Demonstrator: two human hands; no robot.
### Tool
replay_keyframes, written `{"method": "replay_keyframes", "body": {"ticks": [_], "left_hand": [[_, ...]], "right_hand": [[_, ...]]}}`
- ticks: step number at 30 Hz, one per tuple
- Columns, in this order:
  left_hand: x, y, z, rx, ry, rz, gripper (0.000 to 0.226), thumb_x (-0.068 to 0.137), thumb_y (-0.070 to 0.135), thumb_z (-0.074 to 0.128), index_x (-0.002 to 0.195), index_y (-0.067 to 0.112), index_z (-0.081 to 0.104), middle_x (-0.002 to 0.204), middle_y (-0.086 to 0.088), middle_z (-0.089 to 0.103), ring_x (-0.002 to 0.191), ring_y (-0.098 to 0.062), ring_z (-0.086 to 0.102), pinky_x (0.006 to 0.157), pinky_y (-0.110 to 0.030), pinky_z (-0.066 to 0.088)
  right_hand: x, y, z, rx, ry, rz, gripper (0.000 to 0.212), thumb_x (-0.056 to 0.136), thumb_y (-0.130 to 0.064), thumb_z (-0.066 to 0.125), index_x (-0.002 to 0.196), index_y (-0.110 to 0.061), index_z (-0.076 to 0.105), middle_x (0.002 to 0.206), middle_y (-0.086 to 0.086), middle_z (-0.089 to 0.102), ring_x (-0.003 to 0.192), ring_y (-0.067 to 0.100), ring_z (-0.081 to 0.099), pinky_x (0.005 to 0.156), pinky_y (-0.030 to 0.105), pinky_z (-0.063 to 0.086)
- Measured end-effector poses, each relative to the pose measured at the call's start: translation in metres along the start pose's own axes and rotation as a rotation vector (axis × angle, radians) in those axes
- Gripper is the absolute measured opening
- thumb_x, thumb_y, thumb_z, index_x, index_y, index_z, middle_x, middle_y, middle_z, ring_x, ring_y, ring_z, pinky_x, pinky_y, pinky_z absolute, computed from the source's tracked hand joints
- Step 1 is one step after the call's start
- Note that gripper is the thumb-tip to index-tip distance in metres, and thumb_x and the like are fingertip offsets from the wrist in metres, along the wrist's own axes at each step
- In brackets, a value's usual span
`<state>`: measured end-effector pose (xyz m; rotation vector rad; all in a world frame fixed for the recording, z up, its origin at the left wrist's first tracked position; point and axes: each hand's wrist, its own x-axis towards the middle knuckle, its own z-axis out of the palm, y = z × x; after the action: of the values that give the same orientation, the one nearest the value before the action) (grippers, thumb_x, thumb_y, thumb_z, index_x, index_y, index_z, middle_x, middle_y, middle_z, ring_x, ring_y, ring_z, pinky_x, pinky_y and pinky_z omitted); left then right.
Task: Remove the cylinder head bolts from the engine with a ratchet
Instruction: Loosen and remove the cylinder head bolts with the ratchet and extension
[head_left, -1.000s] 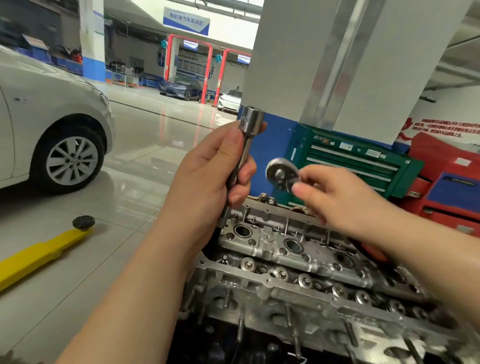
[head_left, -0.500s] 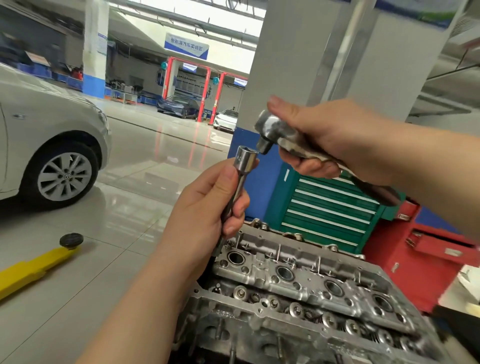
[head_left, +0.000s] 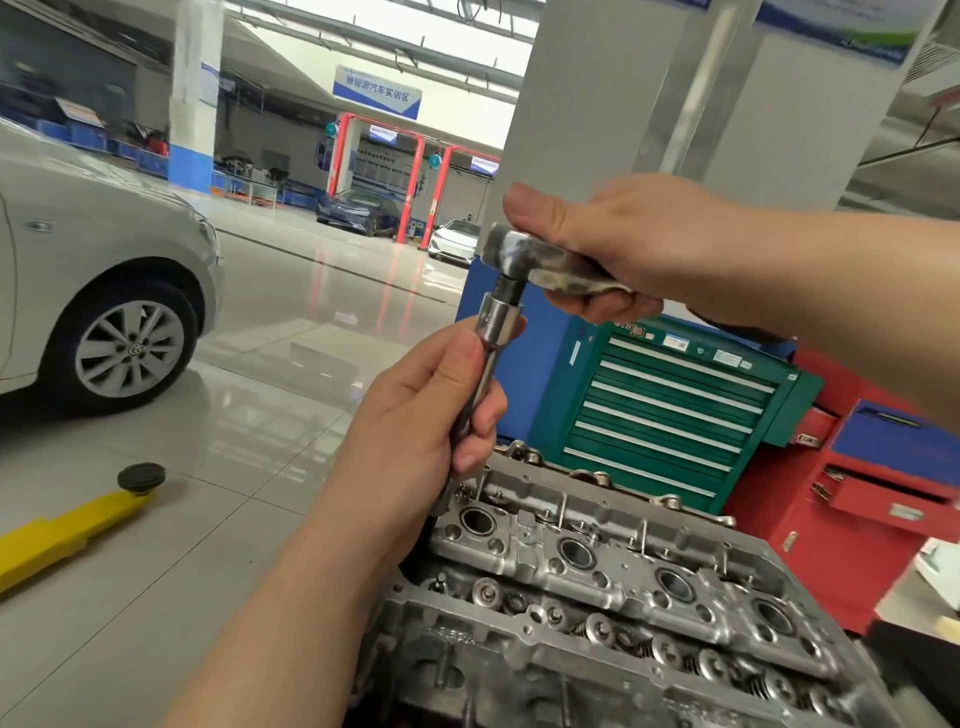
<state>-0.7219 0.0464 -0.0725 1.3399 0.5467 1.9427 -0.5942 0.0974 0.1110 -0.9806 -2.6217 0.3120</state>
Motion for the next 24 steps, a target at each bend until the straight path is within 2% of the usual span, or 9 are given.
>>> {"method": "replay_keyframes", "body": {"ticks": [6,9,12,15,17,19,20,22,24], "left_hand": [[0.0,0.001,0.0,-0.042,0.052,0.013,0.037,0.104,0.043,0.054,0.125,0.019,0.072,0.069,-0.003,0.047,0.048,-0.012,0.033,0.046,-0.019,0.031],[0.0,0.002,-0.001,-0.046,0.05,0.017,0.037,0.103,0.043,0.055,0.124,0.019,0.073,0.07,-0.004,0.048,0.048,-0.013,0.033,0.046,-0.019,0.032],[0.0,0.002,-0.001,-0.034,0.033,0.018,0.038,0.104,0.044,0.053,0.126,0.018,0.072,0.07,-0.003,0.048,0.049,-0.013,0.033,0.046,-0.02,0.031],[-0.001,0.002,-0.001,-0.05,0.016,0.012,0.04,0.106,0.043,0.051,0.125,0.013,0.07,0.068,-0.002,0.048,0.047,-0.014,0.032,0.046,-0.023,0.029],[-0.002,0.003,-0.001,-0.051,0.006,0.01,0.04,0.107,0.044,0.052,0.125,0.014,0.071,0.067,-0.002,0.05,0.047,-0.014,0.033,0.047,-0.023,0.03],[-0.003,0.004,0.001,-0.045,0.026,0.01,0.042,0.103,0.045,0.052,0.124,0.014,0.071,0.068,-0.003,0.05,0.046,-0.013,0.033,0.046,-0.022,0.031],[-0.002,0.004,0.002,-0.046,0.039,0.006,0.044,0.101,0.046,0.053,0.124,0.012,0.071,0.068,-0.004,0.05,0.046,-0.013,0.033,0.046,-0.023,0.03],[-0.002,0.004,0.001,-0.062,0.046,0.009,0.046,0.101,0.045,0.054,0.123,0.007,0.068,0.068,-0.005,0.049,0.046,-0.014,0.032,0.046,-0.023,0.03],[-0.003,0.004,-0.001,-0.082,0.038,0.018,0.043,0.103,0.045,0.056,0.123,0.01,0.07,0.068,-0.005,0.048,0.045,-0.014,0.033,0.046,-0.024,0.03]], "right_hand": [[0.001,-0.005,0.003,-0.05,-0.037,-0.04,0.081,0.093,-0.082,0.034,0.052,-0.015,0.057,0.047,0.002,0.044,0.044,0.019,0.037,0.042,0.02,0.035],[0.0,-0.006,0.002,-0.138,-0.055,-0.016,0.088,0.092,-0.084,0.026,0.065,-0.01,0.066,0.049,0.004,0.046,0.045,0.019,0.041,0.043,0.02,0.039],[-0.002,-0.007,0.001,-0.223,-0.069,-0.027,0.091,0.095,-0.082,0.017,0.075,-0.009,0.068,0.049,0.001,0.046,0.044,0.016,0.04,0.043,0.018,0.038],[0.001,-0.001,0.004,-0.287,0.038,-0.131,0.088,0.097,-0.079,0.011,0.074,-0.014,0.065,0.052,-0.004,0.048,0.044,0.007,0.041,0.054,0.024,0.039],[0.005,0.003,0.01,-0.239,0.089,-0.2,0.079,0.099,-0.074,0.014,0.065,-0.017,0.057,0.053,-0.006,0.047,0.049,0.008,0.041,0.064,0.03,0.035],[0.01,0.005,0.012,-0.113,0.046,-0.208,0.073,0.103,-0.068,0.02,0.059,-0.02,0.054,0.056,-0.006,0.042,0.058,0.017,0.038,0.069,0.032,0.034],[0.012,0.005,0.012,-0.066,-0.005,-0.199,0.072,0.103,-0.067,0.022,0.063,-0.018,0.056,0.063,0.001,0.042,0.061,0.022,0.036,0.069,0.034,0.033],[0.015,0.001,0.008,-0.046,-0.111,-0.192,0.075,0.101,-0.071,0.025,0.077,-0.008,0.057,0.073,0.009,0.045,0.065,0.025,0.032,0.064,0.035,0.033],[0.015,-0.005,0.003,-0.066,-0.193,-0.21,0.073,0.1,-0.074,0.025,0.072,-0.014,0.056,0.066,0.004,0.044,0.058,0.021,0.031,0.054,0.026,0.031]]}}
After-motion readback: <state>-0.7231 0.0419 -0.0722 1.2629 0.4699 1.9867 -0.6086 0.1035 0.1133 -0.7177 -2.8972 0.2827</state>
